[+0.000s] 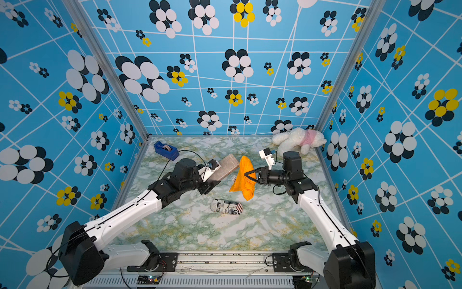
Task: Wipe the eyeglass case
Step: Wipe the dirt from the eyeglass case.
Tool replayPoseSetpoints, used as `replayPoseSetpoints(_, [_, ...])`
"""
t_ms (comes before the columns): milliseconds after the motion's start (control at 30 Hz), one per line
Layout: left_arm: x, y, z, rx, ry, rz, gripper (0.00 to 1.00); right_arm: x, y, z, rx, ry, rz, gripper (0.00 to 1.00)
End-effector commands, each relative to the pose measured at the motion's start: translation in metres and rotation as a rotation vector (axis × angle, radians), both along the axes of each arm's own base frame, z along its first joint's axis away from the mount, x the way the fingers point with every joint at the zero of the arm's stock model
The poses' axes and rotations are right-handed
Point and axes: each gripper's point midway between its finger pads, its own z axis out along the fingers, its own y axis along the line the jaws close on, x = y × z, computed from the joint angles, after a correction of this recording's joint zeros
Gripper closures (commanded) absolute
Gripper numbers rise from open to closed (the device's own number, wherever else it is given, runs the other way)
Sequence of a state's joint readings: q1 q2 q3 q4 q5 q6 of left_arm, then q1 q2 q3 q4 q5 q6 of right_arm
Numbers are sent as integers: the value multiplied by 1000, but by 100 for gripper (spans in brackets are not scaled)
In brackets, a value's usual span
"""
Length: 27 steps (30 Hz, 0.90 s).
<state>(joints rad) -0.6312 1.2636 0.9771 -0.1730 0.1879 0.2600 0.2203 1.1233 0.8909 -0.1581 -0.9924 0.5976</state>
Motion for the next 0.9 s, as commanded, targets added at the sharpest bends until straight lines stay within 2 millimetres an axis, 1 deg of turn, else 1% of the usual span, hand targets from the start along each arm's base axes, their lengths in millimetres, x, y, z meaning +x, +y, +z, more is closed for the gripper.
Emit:
replayPoseSetpoints(0, [-5,-15,50,-311,175,-39,78,9,-20,-15,-139,-104,-141,100])
replayPoseSetpoints(67, [-8,-20,56,-390,254,-55,79,15,-27,-11,-167,-166,-195,100])
replayPoseSetpoints(167, [-15,-32,73,-513,353,-116,78,25,-37,5,-184,-278,-279,100])
replayPoseSetpoints(233, [-20,-40,89,-602,446,-171,79,26,-37,22,-183,-381,-298,100])
replayPoseSetpoints(367, [-32,-56,109,-674,619,-284,78,27,-33,45,-227,-522,-324,100])
replayPoseSetpoints(433, [-37,-60,115,-714,673,-331,78,24,-28,60,-220,-593,-329,100])
replayPoseSetpoints(533, [-43,-61,128,-791,716,-385,77,14,-18,77,-161,-672,-320,100])
replayPoseSetpoints(733, [-36,-60,148,-933,799,-427,77,-11,-5,99,-40,-817,-351,100])
replayPoseSetpoints(867, [-33,-63,157,-996,866,-463,77,-18,8,108,3,-852,-325,100])
